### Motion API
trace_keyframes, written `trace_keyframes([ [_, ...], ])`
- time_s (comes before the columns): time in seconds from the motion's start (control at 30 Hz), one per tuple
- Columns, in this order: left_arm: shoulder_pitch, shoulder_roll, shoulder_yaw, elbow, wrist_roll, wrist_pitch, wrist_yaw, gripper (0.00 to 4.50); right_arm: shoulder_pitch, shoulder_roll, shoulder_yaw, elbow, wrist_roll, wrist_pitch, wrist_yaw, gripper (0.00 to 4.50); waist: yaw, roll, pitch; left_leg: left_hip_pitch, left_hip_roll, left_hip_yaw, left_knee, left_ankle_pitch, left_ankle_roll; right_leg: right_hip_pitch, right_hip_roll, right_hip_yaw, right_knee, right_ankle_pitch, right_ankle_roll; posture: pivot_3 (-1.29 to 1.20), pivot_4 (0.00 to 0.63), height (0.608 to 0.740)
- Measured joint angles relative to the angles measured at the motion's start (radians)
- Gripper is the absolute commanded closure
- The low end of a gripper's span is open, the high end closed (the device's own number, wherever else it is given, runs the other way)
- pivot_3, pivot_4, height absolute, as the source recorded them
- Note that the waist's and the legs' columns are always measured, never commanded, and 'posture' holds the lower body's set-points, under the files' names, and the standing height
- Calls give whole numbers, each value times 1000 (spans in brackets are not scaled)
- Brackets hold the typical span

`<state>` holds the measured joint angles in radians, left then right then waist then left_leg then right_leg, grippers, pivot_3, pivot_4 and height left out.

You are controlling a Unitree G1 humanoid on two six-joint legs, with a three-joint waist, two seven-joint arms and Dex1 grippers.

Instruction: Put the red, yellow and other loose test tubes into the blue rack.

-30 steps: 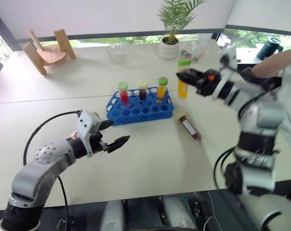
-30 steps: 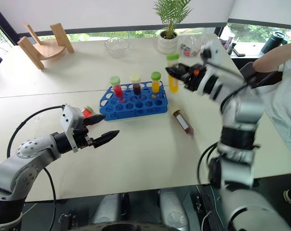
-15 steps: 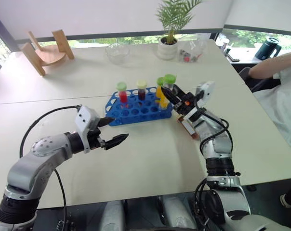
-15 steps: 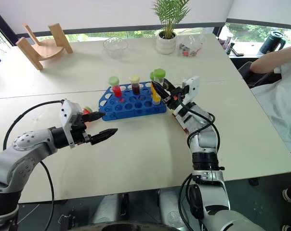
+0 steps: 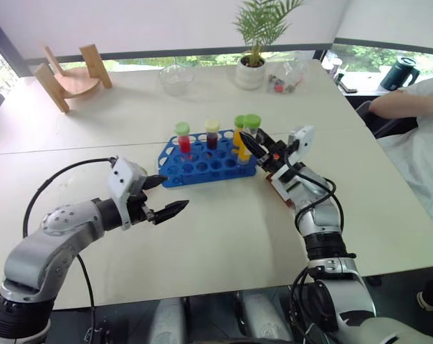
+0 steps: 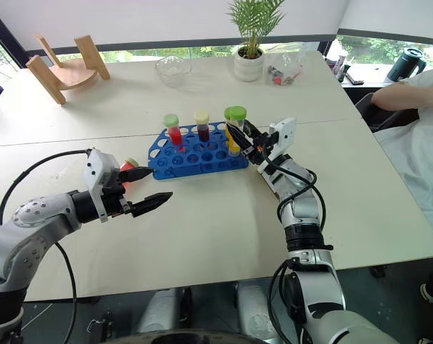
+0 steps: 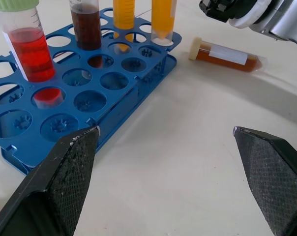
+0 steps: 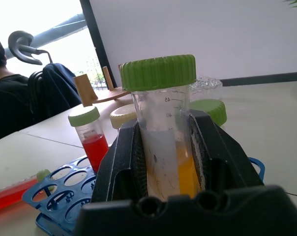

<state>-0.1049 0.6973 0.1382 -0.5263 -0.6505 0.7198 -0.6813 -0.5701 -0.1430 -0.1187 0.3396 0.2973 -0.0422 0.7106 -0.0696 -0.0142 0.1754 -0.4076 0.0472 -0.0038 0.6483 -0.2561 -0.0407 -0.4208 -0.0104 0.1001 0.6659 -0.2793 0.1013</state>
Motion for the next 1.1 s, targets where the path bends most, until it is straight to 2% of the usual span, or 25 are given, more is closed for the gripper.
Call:
trace_keyframes([
  [0.47, 2, 2, 0, 0, -2, 0, 3, 0, 45, -23, 54, -34, -6, -40, -20, 3673, 0, 0, 0, 1, 0, 0, 0, 0, 0, 2, 0, 0, 0, 0, 0, 0, 150, 740],
  [0.8, -6, 2, 0, 0, -6, 0, 4, 0, -28, -20, 71, 175, -56, -132, -38, 3673, -2, 0, 0, 3, 0, 0, 0, 0, 0, 4, 0, 0, 0, 0, 0, 0, 150, 740],
  [0.87, -6, 2, 0, 0, -7, 0, 4, 0, -32, -20, 71, 189, -56, -143, -36, 2623, -2, 0, 0, 4, 0, 0, 0, 0, 0, 4, 0, 0, 0, 0, 0, 0, 150, 740],
  [0.9, -6, 2, 0, 0, -7, 0, 5, 0, -32, -21, 71, 196, -57, -141, -36, 2279, -2, 0, 0, 4, 0, 0, 0, 0, 0, 4, 0, 0, 0, 0, 0, 0, 150, 740],
  [1.03, -5, 2, -1, 0, -8, 0, 7, 0, 2, -34, 84, 178, -59, -107, -19, 204, 0, 0, 0, 3, 0, -1, 0, 0, 0, 4, 0, 0, -1, 0, 0, 0, 150, 740],
  [1.1, -4, -2, -2, 0, -8, 0, 10, 0, 61, -66, 109, 89, -76, -64, -21, 32, 4, 0, 0, 1, 0, -2, 0, 0, 0, 3, 0, -1, -1, 0, 0, 0, 150, 740],
])
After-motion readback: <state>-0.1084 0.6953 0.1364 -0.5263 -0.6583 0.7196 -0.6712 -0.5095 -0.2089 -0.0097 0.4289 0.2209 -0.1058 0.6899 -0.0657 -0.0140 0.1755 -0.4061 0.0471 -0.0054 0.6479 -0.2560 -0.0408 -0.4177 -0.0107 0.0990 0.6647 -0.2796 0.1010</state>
